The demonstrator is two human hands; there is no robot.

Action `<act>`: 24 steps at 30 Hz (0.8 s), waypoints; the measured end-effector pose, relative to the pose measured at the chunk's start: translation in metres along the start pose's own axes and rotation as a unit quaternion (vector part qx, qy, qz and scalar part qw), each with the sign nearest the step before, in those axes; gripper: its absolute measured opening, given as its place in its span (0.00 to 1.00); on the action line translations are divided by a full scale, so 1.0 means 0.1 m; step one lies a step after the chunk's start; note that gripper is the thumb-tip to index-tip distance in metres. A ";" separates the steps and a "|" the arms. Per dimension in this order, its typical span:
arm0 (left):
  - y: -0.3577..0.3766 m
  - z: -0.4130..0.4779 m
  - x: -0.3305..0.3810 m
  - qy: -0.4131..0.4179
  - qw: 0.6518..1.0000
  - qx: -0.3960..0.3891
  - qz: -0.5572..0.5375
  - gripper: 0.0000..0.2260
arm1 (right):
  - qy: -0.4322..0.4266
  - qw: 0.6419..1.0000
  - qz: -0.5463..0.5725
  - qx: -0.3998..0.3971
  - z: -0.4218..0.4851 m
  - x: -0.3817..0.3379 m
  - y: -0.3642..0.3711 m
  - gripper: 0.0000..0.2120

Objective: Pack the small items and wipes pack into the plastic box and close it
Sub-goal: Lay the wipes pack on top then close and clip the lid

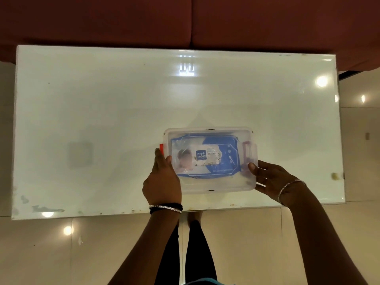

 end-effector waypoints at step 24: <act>-0.09 0.03 0.03 0.022 0.998 0.032 -0.052 0.20 | -0.214 0.854 -0.328 0.341 -0.40 -0.34 0.28 0.08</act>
Point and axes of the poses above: each hand's wrist, its own z-axis towards the middle knuckle, its own y-axis out of the palm, x = y × z, the point moved 7 cm from there along z, towards the middle knuckle, and after that the axes turned 8 degrees about x, right-handed, at the moved point
